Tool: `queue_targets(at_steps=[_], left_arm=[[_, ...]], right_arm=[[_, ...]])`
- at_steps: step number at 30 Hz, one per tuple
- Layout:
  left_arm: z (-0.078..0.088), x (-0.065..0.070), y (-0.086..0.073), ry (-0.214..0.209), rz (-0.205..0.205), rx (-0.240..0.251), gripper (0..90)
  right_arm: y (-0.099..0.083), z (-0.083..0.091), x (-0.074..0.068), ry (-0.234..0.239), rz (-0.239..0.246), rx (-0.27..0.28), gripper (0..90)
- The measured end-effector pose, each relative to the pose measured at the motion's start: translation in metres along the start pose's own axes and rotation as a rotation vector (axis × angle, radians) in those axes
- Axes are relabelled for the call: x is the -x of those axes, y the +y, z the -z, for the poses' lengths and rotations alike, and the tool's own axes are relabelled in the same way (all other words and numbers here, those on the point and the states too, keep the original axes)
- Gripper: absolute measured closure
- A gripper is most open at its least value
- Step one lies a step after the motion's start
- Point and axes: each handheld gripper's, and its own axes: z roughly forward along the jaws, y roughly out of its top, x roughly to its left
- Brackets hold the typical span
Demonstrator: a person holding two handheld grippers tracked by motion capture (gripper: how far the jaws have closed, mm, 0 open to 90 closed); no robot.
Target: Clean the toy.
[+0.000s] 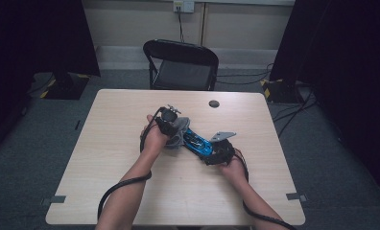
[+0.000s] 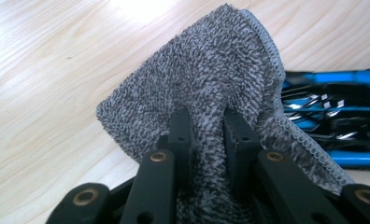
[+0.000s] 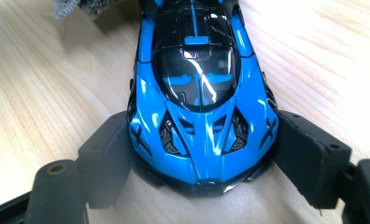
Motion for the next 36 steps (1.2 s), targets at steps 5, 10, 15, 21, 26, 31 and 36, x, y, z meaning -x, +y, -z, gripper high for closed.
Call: queue_targets(at_steps=[5, 10, 15, 21, 26, 31, 36], left_arm=[[-0.002, -0.007, -0.006, -0.001, 0.036, 0.004, 75.8], [0.000, -0.013, -0.012, -0.001, 0.053, 0.002, 75.9], [0.001, -0.018, -0.017, 0.006, 0.060, 0.001, 75.9], [0.005, -0.027, -0.029, 0.016, 0.077, -0.014, 76.0], [0.015, -0.031, -0.041, 0.017, 0.070, -0.007, 76.0], [0.031, -0.025, -0.050, -0.006, 0.045, 0.023, 75.9], [0.036, -0.016, -0.064, -0.020, 0.019, 0.018, 75.8]], right_arm=[[0.000, 0.000, 0.000, 0.000, 0.001, 0.000, 23.8], [0.000, 0.000, 0.000, -0.001, 0.000, 0.000, 23.8], [0.000, 0.000, 0.000, -0.001, 0.000, 0.000, 23.7], [0.000, 0.000, 0.000, 0.000, 0.001, -0.001, 23.8], [0.000, 0.000, 0.000, 0.000, 0.000, -0.001, 23.7], [0.000, 0.000, 0.000, -0.001, -0.002, -0.001, 23.7], [0.000, 0.000, 0.000, -0.002, -0.005, -0.002, 23.1]])
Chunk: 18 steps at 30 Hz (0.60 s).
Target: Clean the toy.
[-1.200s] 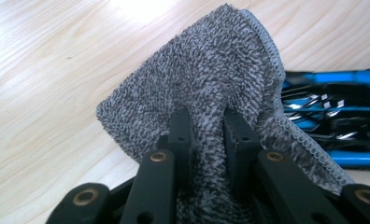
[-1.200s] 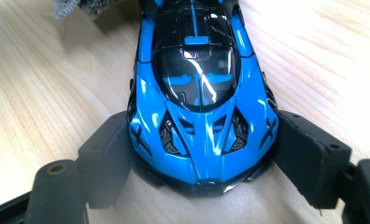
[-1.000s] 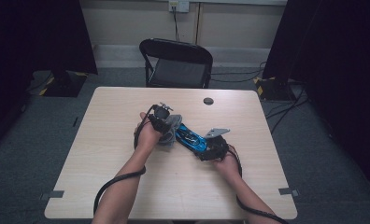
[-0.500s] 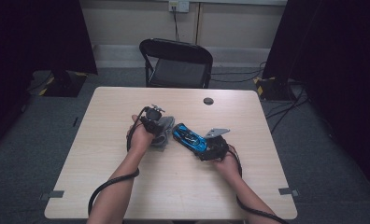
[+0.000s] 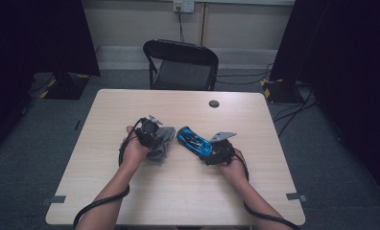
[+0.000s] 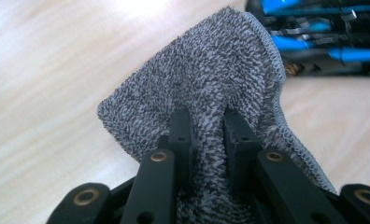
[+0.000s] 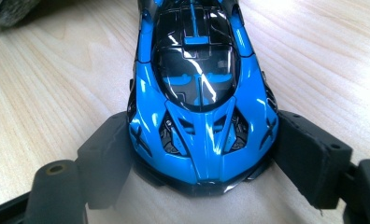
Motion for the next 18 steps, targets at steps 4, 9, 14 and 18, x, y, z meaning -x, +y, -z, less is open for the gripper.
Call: queue_targets(at_steps=[4, 9, 14, 18], left_arm=[[0.002, 0.006, -0.008, -0.018, -0.003, 0.003, 75.8], [0.007, 0.014, -0.013, -0.030, -0.034, 0.008, 75.7], [0.009, 0.020, -0.017, -0.042, -0.038, 0.022, 75.7], [0.008, 0.026, -0.021, -0.067, -0.046, 0.023, 75.6]], right_arm=[[-0.001, 0.001, -0.001, -0.015, -0.015, -0.005, 19.9], [0.003, 0.008, 0.002, 0.010, -0.027, -0.022, 19.7], [0.019, 0.026, 0.008, 0.049, -0.055, 0.034, 26.6], [0.036, 0.023, 0.011, 0.059, -0.075, 0.047, 30.2]])
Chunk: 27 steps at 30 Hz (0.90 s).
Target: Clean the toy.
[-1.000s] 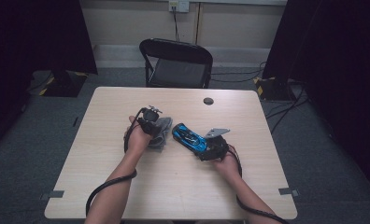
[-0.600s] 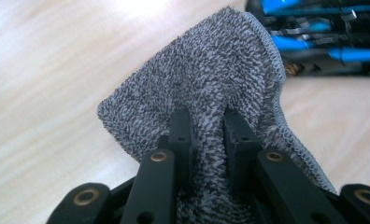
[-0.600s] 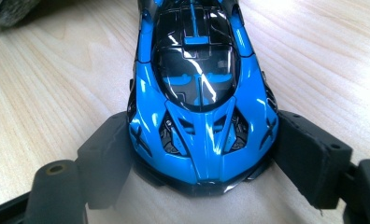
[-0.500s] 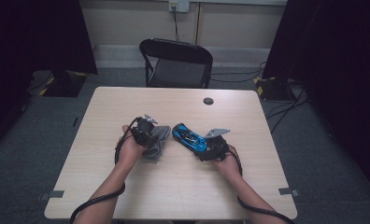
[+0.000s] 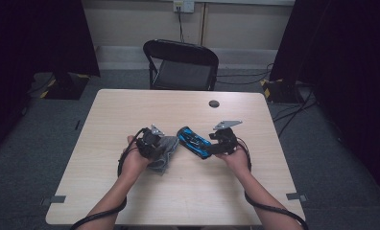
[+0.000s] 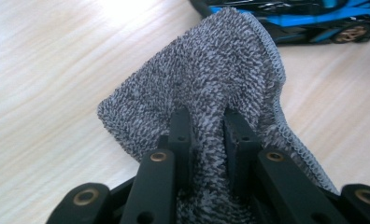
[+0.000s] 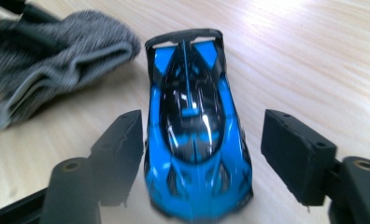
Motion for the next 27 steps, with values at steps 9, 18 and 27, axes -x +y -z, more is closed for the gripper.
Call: queue_targets(at_steps=[9, 18, 27], left_arm=[[0.001, 0.018, -0.002, -0.051, -0.049, 0.005, 75.6], [-0.002, 0.039, -0.004, -0.110, -0.106, 0.013, 75.6], [-0.008, 0.084, 0.007, -0.251, -0.200, 0.037, 75.3]], right_arm=[[0.022, -0.036, -0.006, -0.012, 0.049, -0.054, 34.1], [0.022, -0.050, -0.012, -0.039, 0.101, -0.099, 40.3], [0.023, -0.049, -0.012, -0.037, 0.079, -0.098, 43.2]])
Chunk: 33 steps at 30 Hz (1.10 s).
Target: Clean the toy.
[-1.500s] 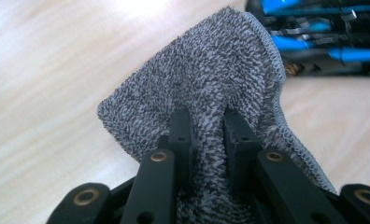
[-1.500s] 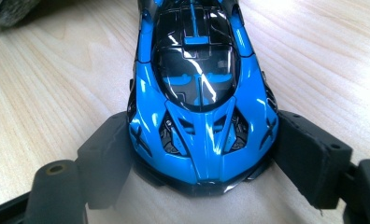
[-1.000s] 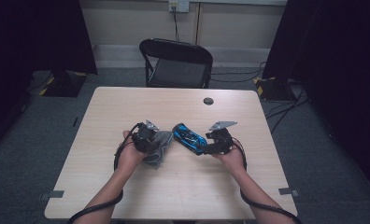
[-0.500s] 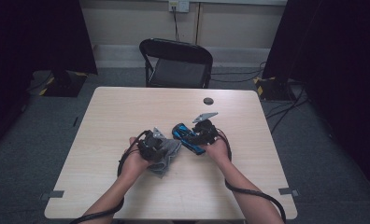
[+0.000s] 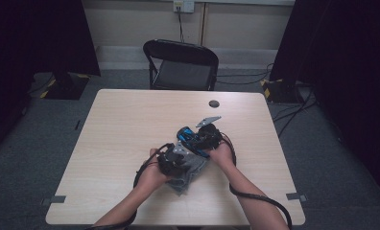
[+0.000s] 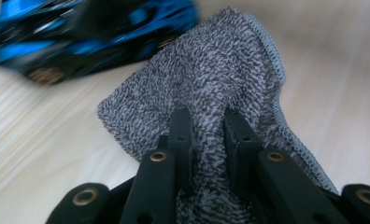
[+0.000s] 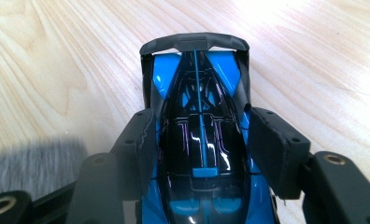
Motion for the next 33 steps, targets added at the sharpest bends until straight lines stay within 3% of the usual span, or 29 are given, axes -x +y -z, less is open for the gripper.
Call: queue_targets(at_steps=[3, 7, 13, 18, 24, 33], left_arm=[[-0.010, 0.012, 0.006, -0.036, -0.058, -0.007, 74.9], [-0.022, 0.020, 0.010, -0.045, -0.134, -0.004, 74.3], [-0.030, 0.003, 0.007, -0.052, -0.103, 0.032, 73.4], [-0.031, -0.007, 0.011, -0.019, -0.096, 0.020, 72.7], [-0.028, -0.014, 0.012, 0.024, -0.116, -0.009, 72.7], [-0.022, -0.026, 0.007, 0.075, -0.075, -0.015, 73.5]], right_arm=[[0.000, 0.001, 0.002, 0.013, -0.021, 0.002, 43.6], [0.000, 0.001, 0.003, 0.014, -0.024, -0.003, 43.6], [-0.001, 0.001, 0.003, 0.014, -0.024, 0.003, 43.7], [-0.002, 0.002, 0.002, 0.011, -0.023, 0.004, 43.7], [-0.002, 0.002, 0.002, 0.008, -0.028, 0.008, 43.7], [-0.004, 0.002, 0.001, 0.006, -0.027, 0.016, 43.7]])
